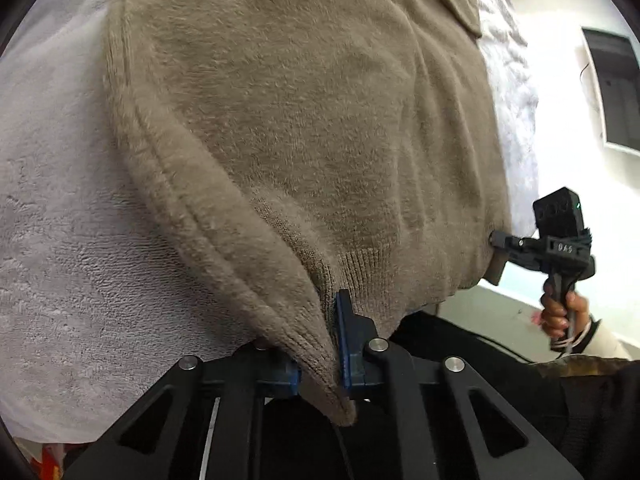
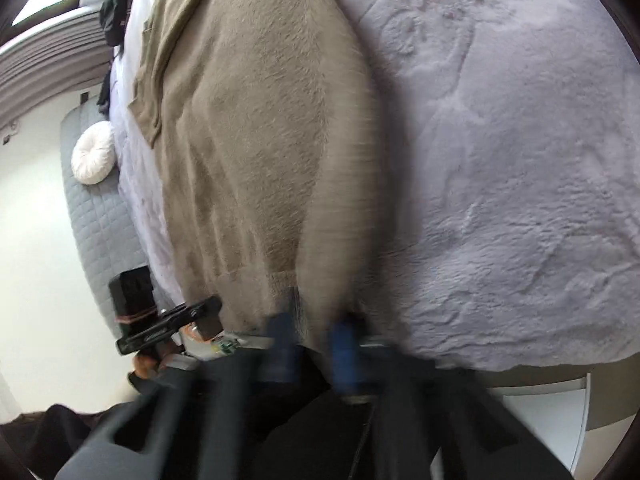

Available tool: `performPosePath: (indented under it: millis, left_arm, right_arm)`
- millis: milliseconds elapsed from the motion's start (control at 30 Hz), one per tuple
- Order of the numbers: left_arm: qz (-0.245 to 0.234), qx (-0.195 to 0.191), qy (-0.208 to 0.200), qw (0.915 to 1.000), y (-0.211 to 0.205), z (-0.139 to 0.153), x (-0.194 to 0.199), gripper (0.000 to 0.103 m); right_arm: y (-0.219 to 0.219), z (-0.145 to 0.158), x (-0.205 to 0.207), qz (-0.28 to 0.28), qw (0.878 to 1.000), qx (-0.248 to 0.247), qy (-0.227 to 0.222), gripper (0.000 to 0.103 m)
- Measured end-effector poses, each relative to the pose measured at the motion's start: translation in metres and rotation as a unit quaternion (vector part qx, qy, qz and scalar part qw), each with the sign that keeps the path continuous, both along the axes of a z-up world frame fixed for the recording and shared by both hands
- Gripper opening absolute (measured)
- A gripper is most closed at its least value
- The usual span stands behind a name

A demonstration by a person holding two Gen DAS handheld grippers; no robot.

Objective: Fold small clothes
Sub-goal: 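Move both tools to the sweater hem and grasp it with both, then lift the hem with both tools and fold it over toward the collar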

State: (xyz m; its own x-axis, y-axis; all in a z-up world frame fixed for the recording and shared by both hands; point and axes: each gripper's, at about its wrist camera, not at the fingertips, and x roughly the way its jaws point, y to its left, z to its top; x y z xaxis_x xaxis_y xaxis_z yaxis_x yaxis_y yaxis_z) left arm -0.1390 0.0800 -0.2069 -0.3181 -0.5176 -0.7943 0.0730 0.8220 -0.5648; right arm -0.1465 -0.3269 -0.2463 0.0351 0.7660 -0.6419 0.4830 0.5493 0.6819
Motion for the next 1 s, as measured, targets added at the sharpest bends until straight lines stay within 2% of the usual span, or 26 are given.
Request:
performPosePath:
  millis: [200, 333, 533, 700, 867, 967, 1000]
  left_arm:
    - [0.031, -0.06, -0.031, 0.9973, 0.009, 0.035, 0.016, 0.011]
    - [0.053, -0.083, -0.076, 0.9923, 0.008, 0.063, 0.043, 0.011]
    - [0.104, -0.122, -0.163, 0.9735, 0.02, 0.111, 0.114, 0.011]
    - [0.143, -0.14, -0.222, 0.9542, 0.035, 0.138, 0.176, 0.011]
    - [0.171, -0.12, -0.253, 0.9446, 0.034, 0.131, 0.241, 0.011]
    - [0.184, -0.091, -0.25, 0.9463, 0.027, 0.104, 0.276, 0.011]
    - [0.184, -0.081, -0.244, 0.9486, 0.025, 0.094, 0.286, 0.011]
  right_arm:
    - [-0.003, 0.025, 0.017, -0.063, 0.992, 0.085, -0.062, 0.01]
    - [-0.005, 0.045, 0.044, -0.1, 0.981, 0.126, -0.105, 0.01]
    - [-0.007, 0.084, 0.102, -0.131, 0.962, 0.16, -0.179, 0.01]
    - [-0.008, 0.112, 0.174, -0.138, 0.947, 0.17, -0.237, 0.01]
    - [-0.018, 0.107, 0.247, -0.144, 0.945, 0.156, -0.25, 0.01]
    - [-0.026, 0.083, 0.281, -0.153, 0.951, 0.138, -0.23, 0.01]
    - [-0.027, 0.073, 0.29, -0.172, 0.949, 0.124, -0.233, 0.01]
